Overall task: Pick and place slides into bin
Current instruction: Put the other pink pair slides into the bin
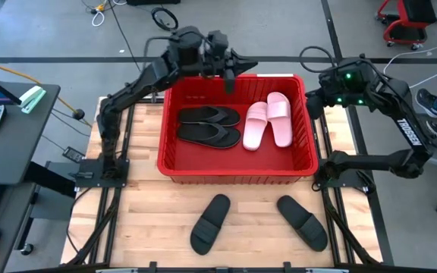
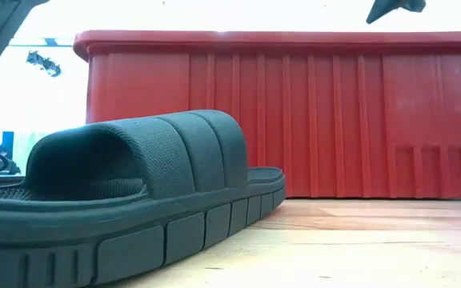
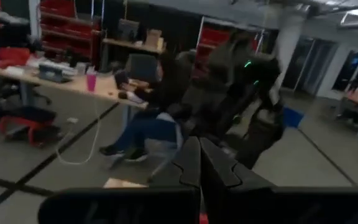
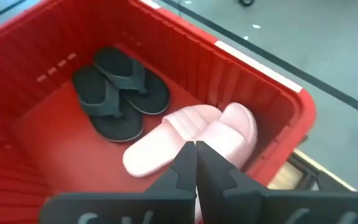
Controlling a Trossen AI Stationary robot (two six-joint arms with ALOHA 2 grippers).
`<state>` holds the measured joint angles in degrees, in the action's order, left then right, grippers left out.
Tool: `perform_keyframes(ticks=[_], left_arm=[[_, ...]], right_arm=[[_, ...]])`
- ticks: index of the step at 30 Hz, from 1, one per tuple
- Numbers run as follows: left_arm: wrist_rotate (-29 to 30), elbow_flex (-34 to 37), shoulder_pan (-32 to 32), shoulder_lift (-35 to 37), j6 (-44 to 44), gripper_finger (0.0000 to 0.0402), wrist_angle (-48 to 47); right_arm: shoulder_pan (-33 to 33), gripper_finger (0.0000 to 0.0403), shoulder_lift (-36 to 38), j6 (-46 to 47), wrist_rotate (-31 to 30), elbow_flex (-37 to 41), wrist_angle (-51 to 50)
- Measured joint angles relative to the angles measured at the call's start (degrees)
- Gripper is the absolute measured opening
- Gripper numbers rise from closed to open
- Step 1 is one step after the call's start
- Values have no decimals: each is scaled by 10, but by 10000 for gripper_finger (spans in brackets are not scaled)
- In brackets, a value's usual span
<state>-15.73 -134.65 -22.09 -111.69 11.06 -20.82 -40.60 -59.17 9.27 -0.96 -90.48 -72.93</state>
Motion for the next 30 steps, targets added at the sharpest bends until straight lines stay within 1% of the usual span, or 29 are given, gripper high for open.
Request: perform_keyframes(ticks=[2,6,8,10,15,19,21,24,28,30], left_arm=[[3,21,-2,-7,8,1,-13],[10,46,-3,-30,54,1,-40],[17,62,0,-35,66,2,-24],[28,64,4,-36,63,3,-10],[35,32,8,-34,63,2,22],[37,-4,12,-33,62,5,29],[37,1,14,-24,62,7,50],[41,-3,18,-15,57,4,52],[41,-2,21,3,55,5,72],[41,-4,22,11,46,9,70]], right_arm=[[0,3,-4,-18,16,0,4],[0,2,-19,-30,48,0,3],[0,2,-37,-41,84,0,-1],[1,2,-62,-55,94,0,-12],[-3,1,-146,-81,46,0,-27],[-6,0,-226,-95,15,0,-63],[-6,0,-262,-102,0,0,-77],[-6,0,-303,-126,-9,0,-71],[-14,0,-353,-127,-11,0,-67],[-19,0,-376,-125,-26,0,-68]])
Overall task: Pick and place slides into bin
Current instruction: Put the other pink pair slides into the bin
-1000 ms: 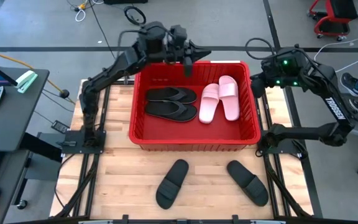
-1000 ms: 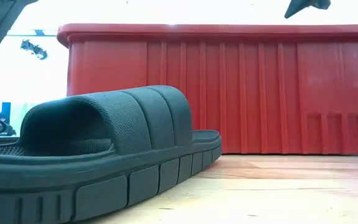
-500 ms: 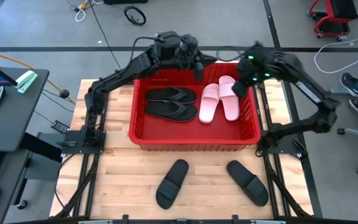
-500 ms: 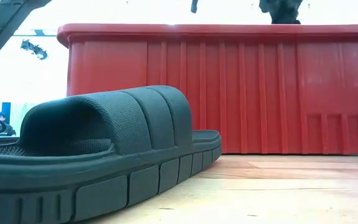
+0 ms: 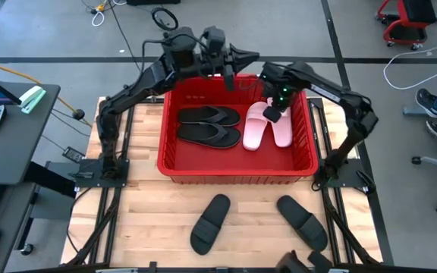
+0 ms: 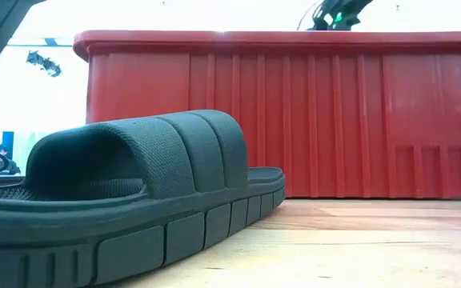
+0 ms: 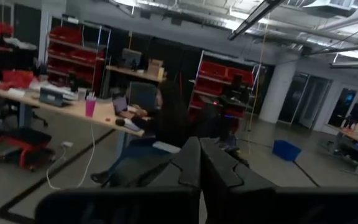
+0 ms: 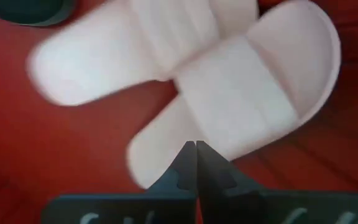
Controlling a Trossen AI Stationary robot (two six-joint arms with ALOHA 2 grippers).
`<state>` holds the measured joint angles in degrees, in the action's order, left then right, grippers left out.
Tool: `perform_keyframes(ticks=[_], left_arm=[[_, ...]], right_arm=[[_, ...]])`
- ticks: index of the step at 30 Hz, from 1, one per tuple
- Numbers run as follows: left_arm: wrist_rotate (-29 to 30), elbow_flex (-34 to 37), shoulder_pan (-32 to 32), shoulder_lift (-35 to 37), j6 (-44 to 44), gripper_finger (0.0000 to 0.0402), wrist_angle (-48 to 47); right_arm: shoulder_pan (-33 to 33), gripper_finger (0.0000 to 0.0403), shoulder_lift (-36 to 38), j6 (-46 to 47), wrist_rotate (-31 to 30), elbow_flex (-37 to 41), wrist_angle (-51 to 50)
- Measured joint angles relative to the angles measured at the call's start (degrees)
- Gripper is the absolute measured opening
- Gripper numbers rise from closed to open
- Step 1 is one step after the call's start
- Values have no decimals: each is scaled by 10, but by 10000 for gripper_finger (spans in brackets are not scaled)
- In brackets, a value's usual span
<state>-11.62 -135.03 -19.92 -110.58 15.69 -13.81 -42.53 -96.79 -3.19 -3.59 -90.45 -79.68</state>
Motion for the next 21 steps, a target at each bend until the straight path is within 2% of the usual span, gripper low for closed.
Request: perform_keyframes(ticks=[5,14,21], left_arm=[[0,0,10,10,-14,4,4],[0,0,27,16,-22,5,-3],[0,0,28,16,-31,11,-11]], right_arm=[[-17,0,-53,28,-78,0,0],[-49,0,-121,34,-93,0,9],[-37,0,-128,33,-111,34,34]])
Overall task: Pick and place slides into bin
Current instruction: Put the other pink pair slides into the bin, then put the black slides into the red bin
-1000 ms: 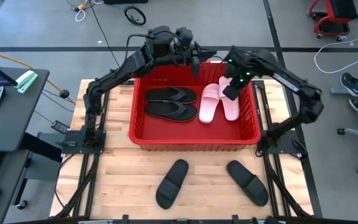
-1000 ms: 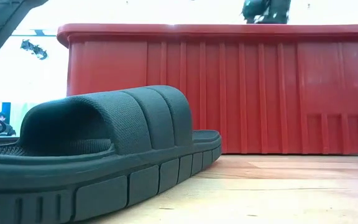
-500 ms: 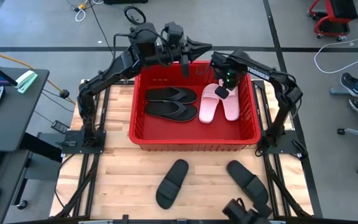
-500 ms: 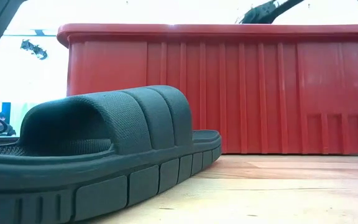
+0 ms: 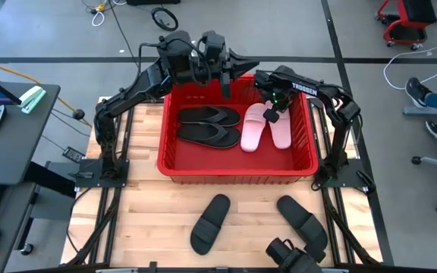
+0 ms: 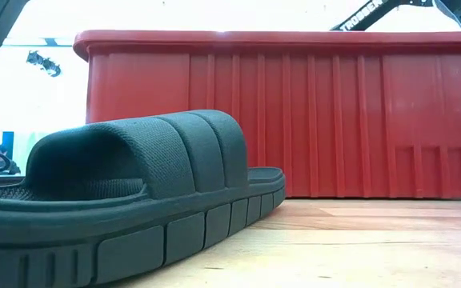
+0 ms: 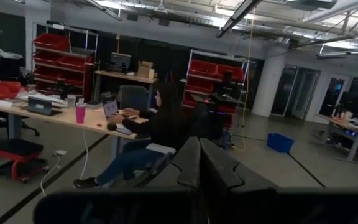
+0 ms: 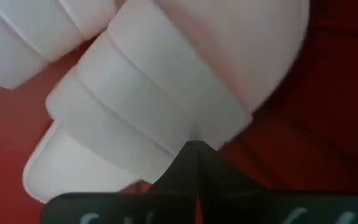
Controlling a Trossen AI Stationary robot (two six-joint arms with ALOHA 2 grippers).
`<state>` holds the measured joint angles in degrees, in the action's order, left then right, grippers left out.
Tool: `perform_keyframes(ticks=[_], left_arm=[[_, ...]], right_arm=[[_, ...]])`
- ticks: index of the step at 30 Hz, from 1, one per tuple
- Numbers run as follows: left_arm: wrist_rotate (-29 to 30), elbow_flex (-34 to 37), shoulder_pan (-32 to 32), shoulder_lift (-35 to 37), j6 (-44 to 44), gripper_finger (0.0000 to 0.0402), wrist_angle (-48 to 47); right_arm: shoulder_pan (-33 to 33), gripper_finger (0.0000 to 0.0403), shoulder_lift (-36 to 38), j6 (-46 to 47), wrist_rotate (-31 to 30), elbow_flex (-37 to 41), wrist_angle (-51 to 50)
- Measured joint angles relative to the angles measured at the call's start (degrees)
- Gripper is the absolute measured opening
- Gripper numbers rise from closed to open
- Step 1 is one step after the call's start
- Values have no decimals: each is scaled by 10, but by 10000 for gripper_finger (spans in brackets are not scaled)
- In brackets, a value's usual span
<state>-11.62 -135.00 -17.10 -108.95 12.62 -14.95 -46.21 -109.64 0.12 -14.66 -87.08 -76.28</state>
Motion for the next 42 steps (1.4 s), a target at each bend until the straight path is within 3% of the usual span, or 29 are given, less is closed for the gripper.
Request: perform_keyframes(ticks=[10,19,25,30,35,38,42], left_arm=[[0,0,-1,0,-2,12,0],[0,0,-1,0,5,12,1],[0,0,-1,0,6,5,0],[-7,0,2,0,21,16,-14],[-108,0,18,0,52,20,-27],[-231,0,38,0,87,9,-40],[-381,0,81,0,128,5,-124]], right_arm=[[57,0,31,-24,49,51,89],[81,0,84,-36,31,45,91],[111,0,234,-34,34,43,86],[154,0,407,18,79,43,83],[208,7,564,102,107,42,83],[241,9,639,171,132,42,83],[274,9,708,267,171,42,80]])
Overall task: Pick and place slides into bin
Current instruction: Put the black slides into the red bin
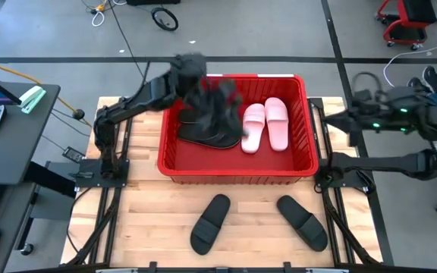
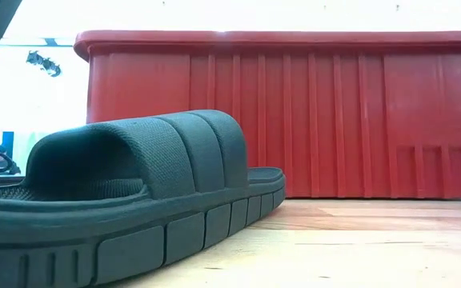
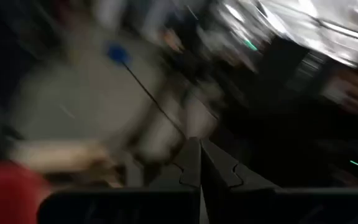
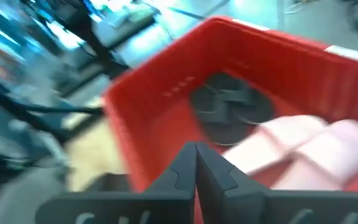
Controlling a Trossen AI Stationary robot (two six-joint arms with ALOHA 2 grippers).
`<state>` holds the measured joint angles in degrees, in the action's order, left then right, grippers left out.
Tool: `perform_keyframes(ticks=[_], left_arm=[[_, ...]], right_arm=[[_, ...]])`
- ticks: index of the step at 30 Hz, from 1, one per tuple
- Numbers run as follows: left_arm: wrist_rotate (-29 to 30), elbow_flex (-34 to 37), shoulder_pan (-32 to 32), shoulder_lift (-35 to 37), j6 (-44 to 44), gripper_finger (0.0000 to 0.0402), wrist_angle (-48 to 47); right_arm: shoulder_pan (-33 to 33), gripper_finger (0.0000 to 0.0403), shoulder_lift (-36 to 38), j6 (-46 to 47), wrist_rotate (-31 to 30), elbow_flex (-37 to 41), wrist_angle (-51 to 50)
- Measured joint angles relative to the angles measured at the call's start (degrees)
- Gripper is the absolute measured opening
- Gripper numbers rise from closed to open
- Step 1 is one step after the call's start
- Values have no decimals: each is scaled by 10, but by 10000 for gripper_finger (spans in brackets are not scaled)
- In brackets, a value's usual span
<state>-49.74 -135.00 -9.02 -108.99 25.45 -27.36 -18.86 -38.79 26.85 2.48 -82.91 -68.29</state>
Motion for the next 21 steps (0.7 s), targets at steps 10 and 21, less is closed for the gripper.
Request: perform_keyframes(ticks=[10,21], left_arm=[[-51,0,142,0,-75,35,-285],[218,74,251,-33,-71,72,-429]], right_arm=[[8,10,57,-48,26,1,0],[8,11,-20,-202,135,1,50]])
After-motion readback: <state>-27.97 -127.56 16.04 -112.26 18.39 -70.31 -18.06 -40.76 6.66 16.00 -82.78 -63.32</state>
